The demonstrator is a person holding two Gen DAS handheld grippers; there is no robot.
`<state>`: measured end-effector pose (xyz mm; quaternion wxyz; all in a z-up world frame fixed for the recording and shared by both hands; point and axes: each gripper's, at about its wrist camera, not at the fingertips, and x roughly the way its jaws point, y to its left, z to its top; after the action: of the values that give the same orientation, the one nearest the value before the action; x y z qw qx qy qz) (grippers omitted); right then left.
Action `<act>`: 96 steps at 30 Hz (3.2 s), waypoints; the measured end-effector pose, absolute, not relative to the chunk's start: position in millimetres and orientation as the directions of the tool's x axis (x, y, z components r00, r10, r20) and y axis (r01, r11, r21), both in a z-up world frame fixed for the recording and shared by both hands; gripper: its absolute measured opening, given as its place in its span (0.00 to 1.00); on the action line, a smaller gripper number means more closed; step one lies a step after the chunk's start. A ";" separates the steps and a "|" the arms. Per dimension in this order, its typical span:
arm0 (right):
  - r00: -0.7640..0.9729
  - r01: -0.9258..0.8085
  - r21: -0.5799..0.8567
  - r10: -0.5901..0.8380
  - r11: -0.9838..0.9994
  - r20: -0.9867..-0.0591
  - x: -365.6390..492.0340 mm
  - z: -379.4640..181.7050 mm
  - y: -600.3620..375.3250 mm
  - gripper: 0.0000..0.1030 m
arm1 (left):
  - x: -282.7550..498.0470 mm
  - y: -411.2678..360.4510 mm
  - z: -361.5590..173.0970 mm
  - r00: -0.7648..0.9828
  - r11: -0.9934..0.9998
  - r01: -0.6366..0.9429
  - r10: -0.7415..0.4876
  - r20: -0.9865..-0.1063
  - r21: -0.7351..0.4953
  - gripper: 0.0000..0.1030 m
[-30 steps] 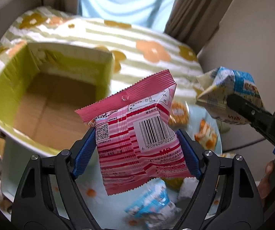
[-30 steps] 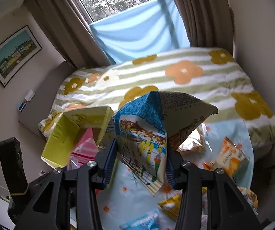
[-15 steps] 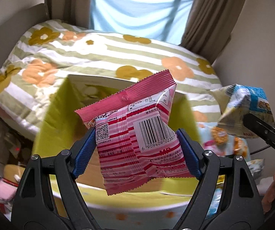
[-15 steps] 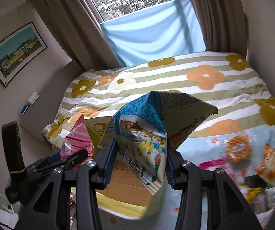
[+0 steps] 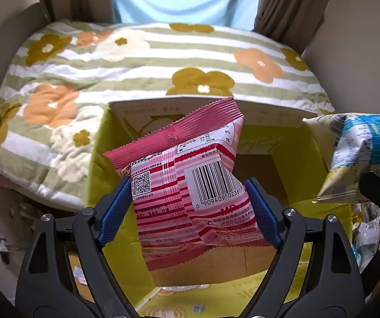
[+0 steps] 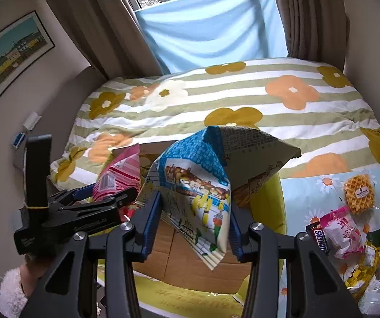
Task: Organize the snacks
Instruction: 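Lower both packs into the yellow box and open both tools, then reach the right tool to the white-grey chip bag and grasp it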
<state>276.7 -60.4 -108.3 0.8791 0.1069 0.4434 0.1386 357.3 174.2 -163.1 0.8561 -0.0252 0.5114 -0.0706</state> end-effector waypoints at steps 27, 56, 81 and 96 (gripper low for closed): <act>0.492 -0.243 0.126 0.234 0.962 -0.838 313.8 -157.4 -29.1 0.94 | 337.4 207.0 -167.6 0.461 0.995 -0.007 -0.089 -0.883 -0.104 1.00; 0.587 -0.151 0.154 0.213 0.977 -0.781 231.6 -82.7 -76.6 0.94 | 269.2 155.9 -90.6 0.564 0.982 0.151 -0.179 -0.806 -0.112 1.00; 0.667 -0.022 0.097 0.086 0.995 -0.740 113.7 -58.5 -340.9 0.94 | 156.4 -137.4 -97.2 0.486 0.897 0.412 -0.365 -0.794 -0.160 1.00; 0.597 -0.050 0.197 0.188 0.979 -0.780 102.2 -124.0 -451.9 0.94 | 101.9 -271.7 -165.0 0.332 0.851 0.491 -0.379 -0.864 -0.185 1.00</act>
<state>102.2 -451.9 -124.0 0.8902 0.0775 0.4439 0.0668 101.9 -271.7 -165.0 0.8143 0.0546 0.5126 -0.2670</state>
